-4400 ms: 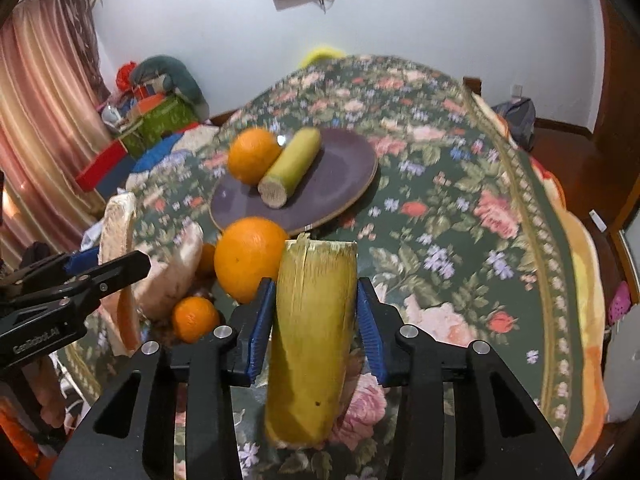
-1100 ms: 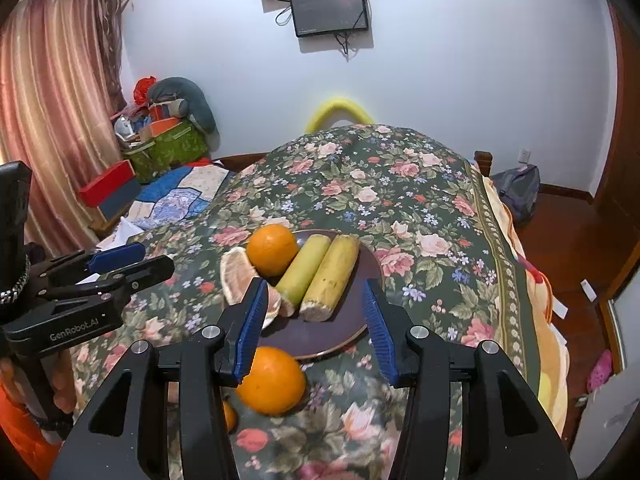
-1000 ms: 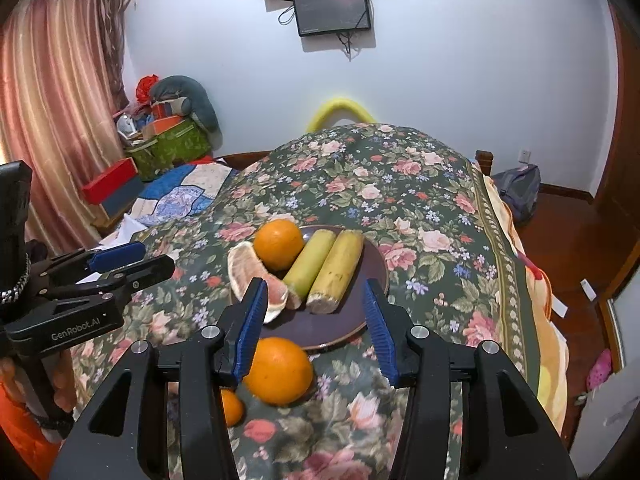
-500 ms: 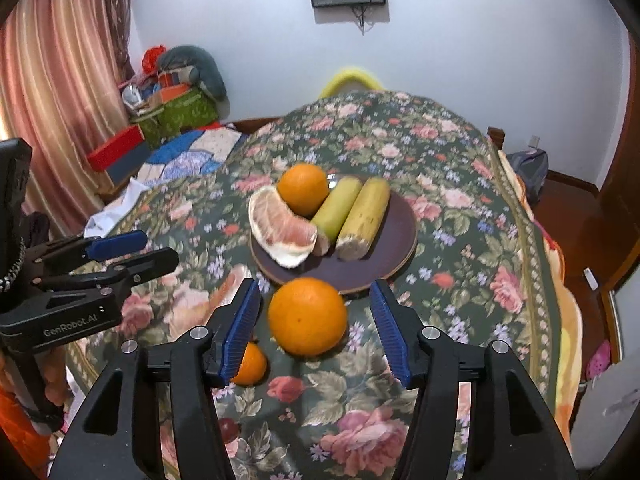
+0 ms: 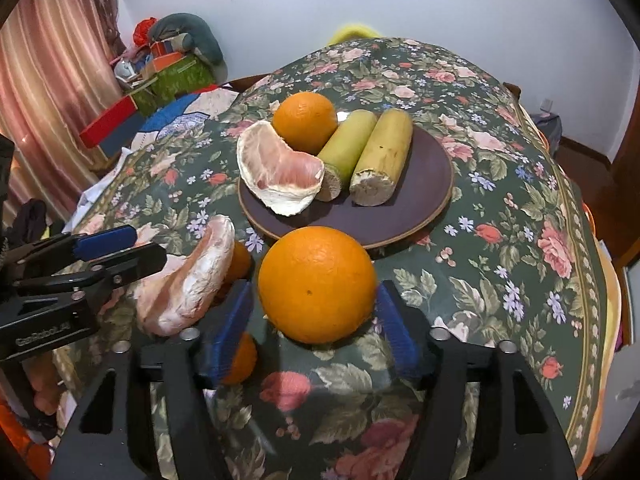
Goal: Organize fruits
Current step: 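Grasp a large orange with the right gripper while the left grasps another pomelo segment, then carry the large orange toward the plate with the right gripper while the left carries the pomelo segment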
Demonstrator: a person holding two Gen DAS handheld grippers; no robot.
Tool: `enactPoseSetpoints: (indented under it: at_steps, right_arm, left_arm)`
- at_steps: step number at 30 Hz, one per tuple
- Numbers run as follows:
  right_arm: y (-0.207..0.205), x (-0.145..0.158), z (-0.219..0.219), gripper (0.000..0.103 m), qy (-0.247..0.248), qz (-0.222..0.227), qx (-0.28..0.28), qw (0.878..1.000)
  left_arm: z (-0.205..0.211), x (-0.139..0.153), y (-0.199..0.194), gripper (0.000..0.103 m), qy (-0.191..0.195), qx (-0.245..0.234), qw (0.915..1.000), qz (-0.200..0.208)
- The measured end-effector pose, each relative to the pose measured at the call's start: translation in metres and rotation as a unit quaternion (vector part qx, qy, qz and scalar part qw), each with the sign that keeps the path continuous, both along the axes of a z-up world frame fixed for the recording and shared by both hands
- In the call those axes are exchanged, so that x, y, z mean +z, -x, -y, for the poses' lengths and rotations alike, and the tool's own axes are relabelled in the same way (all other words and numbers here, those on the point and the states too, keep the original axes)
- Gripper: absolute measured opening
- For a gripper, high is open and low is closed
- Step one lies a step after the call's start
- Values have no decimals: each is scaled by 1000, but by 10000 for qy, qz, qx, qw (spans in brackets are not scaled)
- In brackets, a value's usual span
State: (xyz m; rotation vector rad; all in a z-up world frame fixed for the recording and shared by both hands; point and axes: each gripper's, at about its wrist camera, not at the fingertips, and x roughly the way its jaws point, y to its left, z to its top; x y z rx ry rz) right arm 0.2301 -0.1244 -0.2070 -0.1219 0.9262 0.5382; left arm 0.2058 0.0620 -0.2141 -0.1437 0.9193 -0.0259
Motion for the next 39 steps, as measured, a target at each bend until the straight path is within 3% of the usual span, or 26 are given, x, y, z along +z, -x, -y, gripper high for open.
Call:
enactPoseSetpoints:
  at_steps: [8, 27, 35, 39]
  right_arm:
    - [-11, -18, -7, 62, 107, -209, 34, 9997]
    - [5, 20, 45, 61, -210, 130, -320, 9992]
    - [5, 21, 52, 61, -297, 128, -363, 9988]
    - [6, 20, 51, 61, -272, 122, -346, 9990]
  left_arm:
    - [2, -1, -3, 53, 104, -93, 9999, -43]
    - [33, -10, -9, 53, 192, -380, 9989, -211]
    - [37, -23, -24, 53, 204, -430, 9981, -381]
    - [31, -25, -26, 48, 378, -367, 9979, -370]
